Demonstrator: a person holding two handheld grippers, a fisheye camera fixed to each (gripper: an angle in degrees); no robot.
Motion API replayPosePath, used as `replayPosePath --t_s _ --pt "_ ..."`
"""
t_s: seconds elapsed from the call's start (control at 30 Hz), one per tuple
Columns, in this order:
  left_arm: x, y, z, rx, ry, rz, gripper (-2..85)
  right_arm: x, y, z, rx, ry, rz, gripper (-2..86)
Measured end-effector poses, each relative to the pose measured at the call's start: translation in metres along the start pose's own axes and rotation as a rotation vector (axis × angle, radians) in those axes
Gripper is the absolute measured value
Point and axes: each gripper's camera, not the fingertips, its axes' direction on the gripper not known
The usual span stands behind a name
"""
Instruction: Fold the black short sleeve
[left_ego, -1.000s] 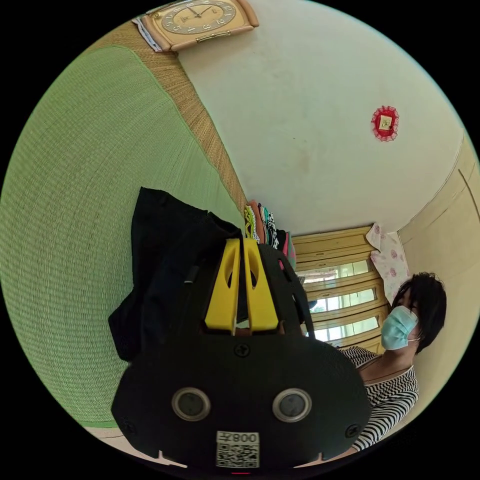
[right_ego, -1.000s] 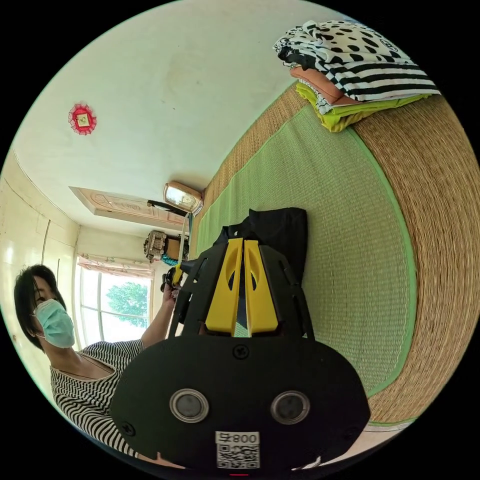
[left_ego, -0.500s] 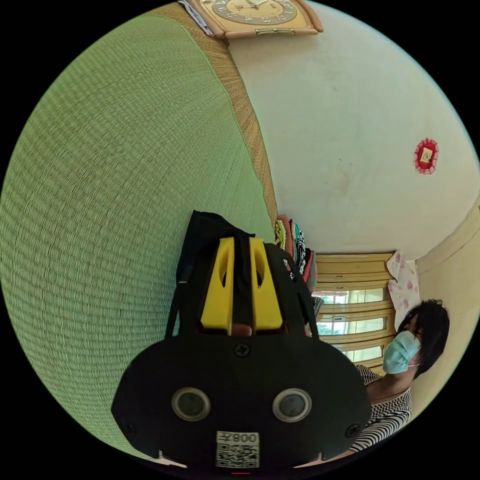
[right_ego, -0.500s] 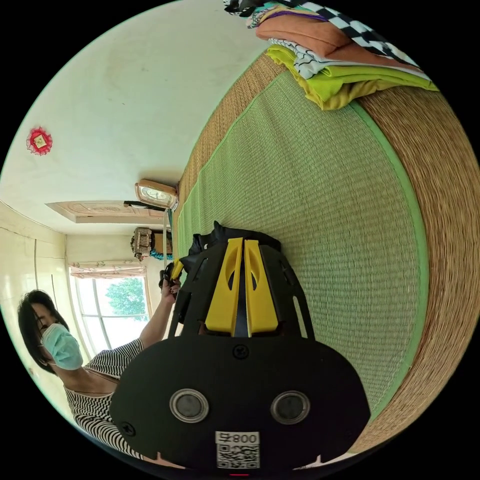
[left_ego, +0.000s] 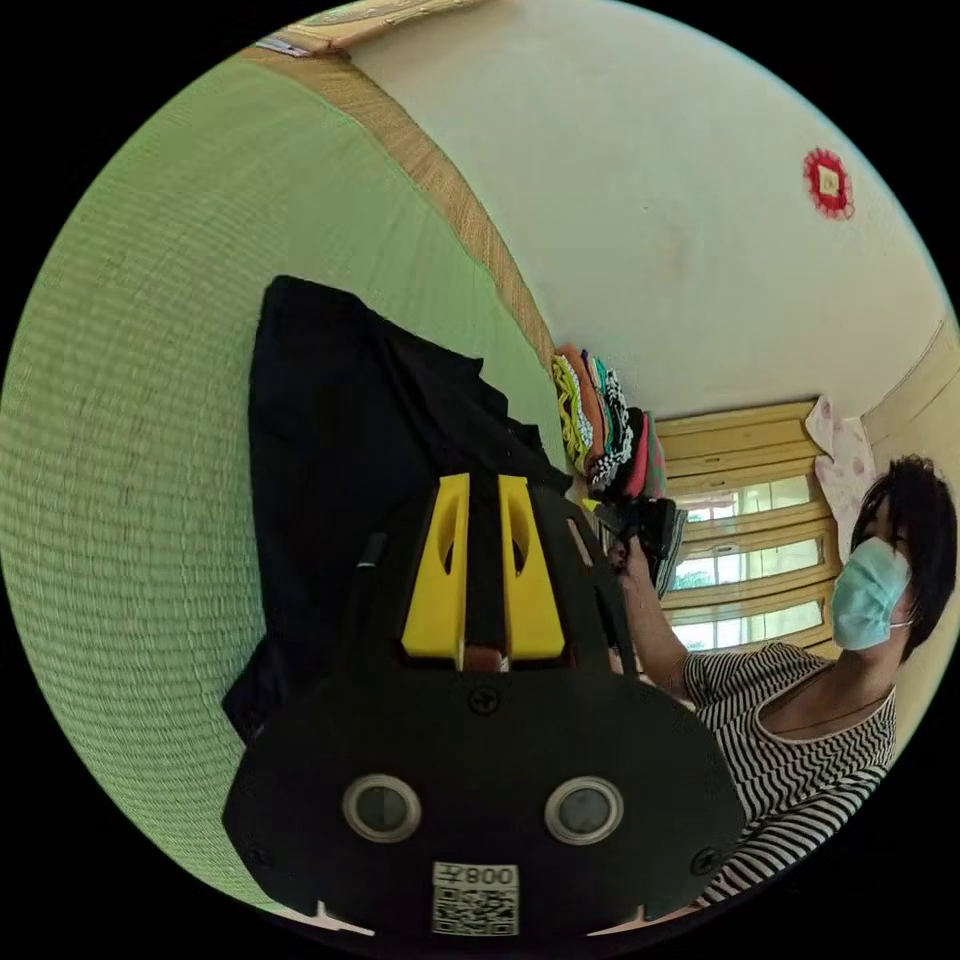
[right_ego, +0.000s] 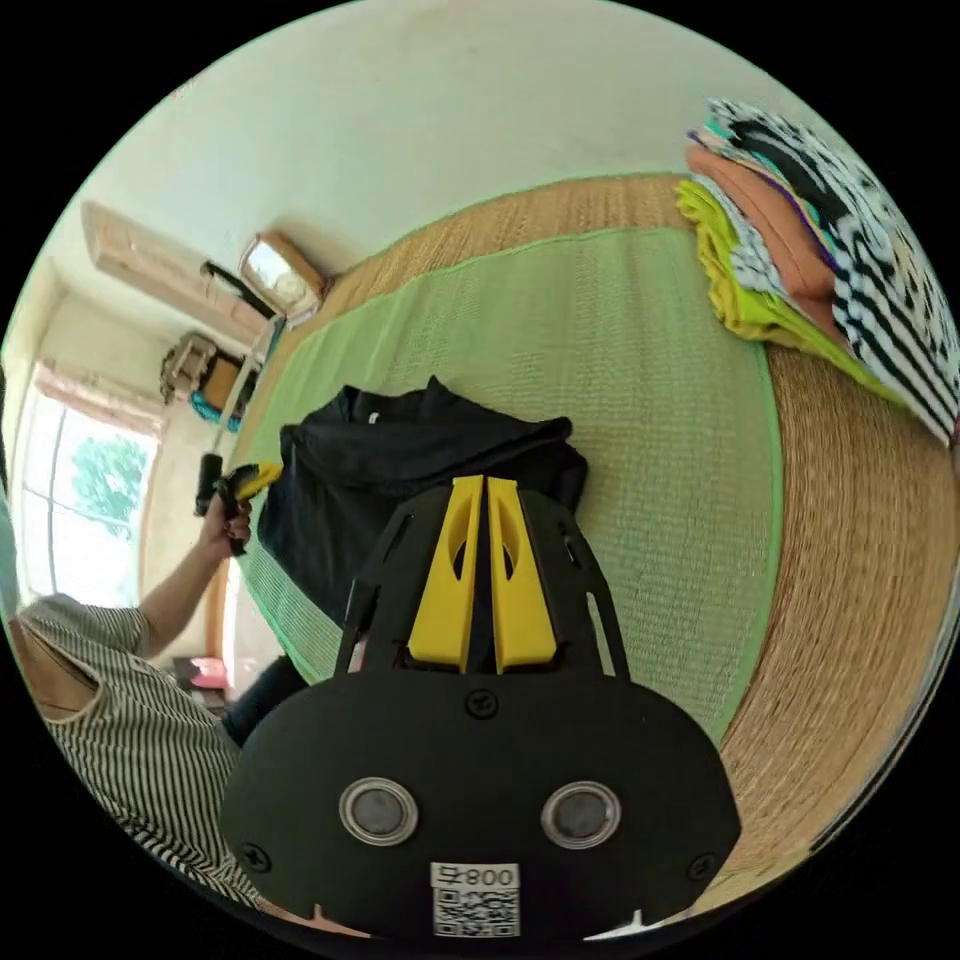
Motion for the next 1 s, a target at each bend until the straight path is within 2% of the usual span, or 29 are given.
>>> replayPosePath --t_s 0.13,0.33,0.5,0.73,1.0 --pt "0.018 -0.016 0.034 -0.069 -0.059 0.048 6.5 -0.103 -0.014 0.033 -0.057 0.260 -0.354 6.5" --pt "0.022 -0.040 0.068 -0.103 -0.091 0.010 4.8 -0.177 -0.029 0.081 -0.113 0.383 -0.603 7.2" --pt "0.026 -0.049 0.084 -0.101 -0.099 -0.007 1.0 -0.196 -0.037 0.107 -0.169 0.450 -0.641 5.2" --pt "0.038 -0.052 0.090 -0.079 -0.073 0.019 0.3 -0.210 -0.039 0.109 -0.156 0.504 -0.666 0.0" --pt "0.044 -0.058 0.104 -0.107 -0.077 0.016 0.2 -0.198 -0.066 0.070 -0.075 0.434 -0.597 -0.3"
